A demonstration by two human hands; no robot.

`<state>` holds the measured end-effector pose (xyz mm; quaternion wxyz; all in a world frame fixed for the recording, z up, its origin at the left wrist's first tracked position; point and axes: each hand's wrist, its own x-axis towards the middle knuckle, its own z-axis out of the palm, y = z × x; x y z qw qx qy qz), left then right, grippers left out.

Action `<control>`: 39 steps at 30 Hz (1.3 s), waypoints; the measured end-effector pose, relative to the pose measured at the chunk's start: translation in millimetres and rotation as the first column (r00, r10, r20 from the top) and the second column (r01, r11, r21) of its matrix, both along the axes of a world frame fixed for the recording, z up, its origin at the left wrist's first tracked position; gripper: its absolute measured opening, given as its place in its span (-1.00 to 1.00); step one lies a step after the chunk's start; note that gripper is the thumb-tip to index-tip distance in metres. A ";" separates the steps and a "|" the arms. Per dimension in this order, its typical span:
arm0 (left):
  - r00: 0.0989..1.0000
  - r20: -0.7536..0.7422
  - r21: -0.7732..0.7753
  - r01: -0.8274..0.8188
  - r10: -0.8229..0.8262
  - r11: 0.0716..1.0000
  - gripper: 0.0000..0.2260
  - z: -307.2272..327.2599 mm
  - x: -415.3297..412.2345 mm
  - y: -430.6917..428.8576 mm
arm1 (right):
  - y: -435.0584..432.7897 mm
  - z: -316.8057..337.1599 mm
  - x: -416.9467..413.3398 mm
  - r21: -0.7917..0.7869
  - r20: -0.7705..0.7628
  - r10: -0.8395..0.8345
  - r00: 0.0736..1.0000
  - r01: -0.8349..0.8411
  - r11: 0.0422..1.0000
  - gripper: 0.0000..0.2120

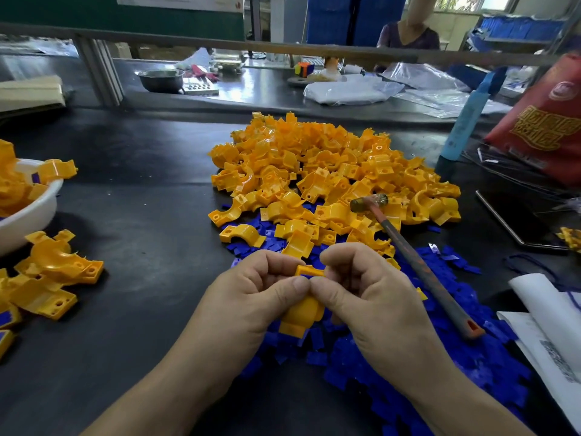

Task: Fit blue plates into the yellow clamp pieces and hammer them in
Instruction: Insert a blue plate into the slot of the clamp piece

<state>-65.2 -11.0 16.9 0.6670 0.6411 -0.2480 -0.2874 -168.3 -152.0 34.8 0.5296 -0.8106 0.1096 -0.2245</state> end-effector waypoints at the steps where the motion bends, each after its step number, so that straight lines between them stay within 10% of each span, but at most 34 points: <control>1: 1.000 -0.005 0.002 0.001 -0.001 1.000 -0.70 0.1 0.3 0.3 | -0.3 0.6 0.1 0.019 0.000 0.009 1.000 -0.009 1.000 -0.75; 18: 0.998 0.022 0.031 -0.062 0.061 0.998 -0.74 8.2 -4.7 2.2 | 6.8 4.2 0.1 0.160 0.034 0.130 0.991 -0.134 0.978 -0.89; 21: 0.993 0.059 0.094 -0.109 0.104 0.990 -0.81 14.5 2.7 7.1 | -0.4 7.8 -1.3 -0.163 -0.027 0.009 1.000 -0.013 0.986 -0.79; 27: 0.876 0.298 0.328 -0.467 0.379 0.821 -0.95 8.6 46.8 28.0 | -65.4 13.0 -11.6 -0.828 -0.135 -0.622 0.771 0.258 0.499 -0.57; 32: 0.819 0.511 0.473 -0.520 0.259 0.711 -0.88 -1.1 57.7 31.8 | -83.6 3.0 -12.0 -0.764 -0.479 -0.604 0.637 0.037 0.644 -0.64; 36: 0.819 0.553 0.555 -0.500 0.154 0.665 -0.89 -2.0 59.5 33.2 | -86.7 1.1 -11.9 -0.785 -0.420 -0.645 0.638 0.100 0.611 -0.63; 39: 0.813 0.580 0.658 -0.503 0.049 0.560 -0.51 1.3 60.1 36.5 | -85.6 1.1 -13.8 -0.795 -0.346 -0.659 0.668 0.164 0.584 -0.69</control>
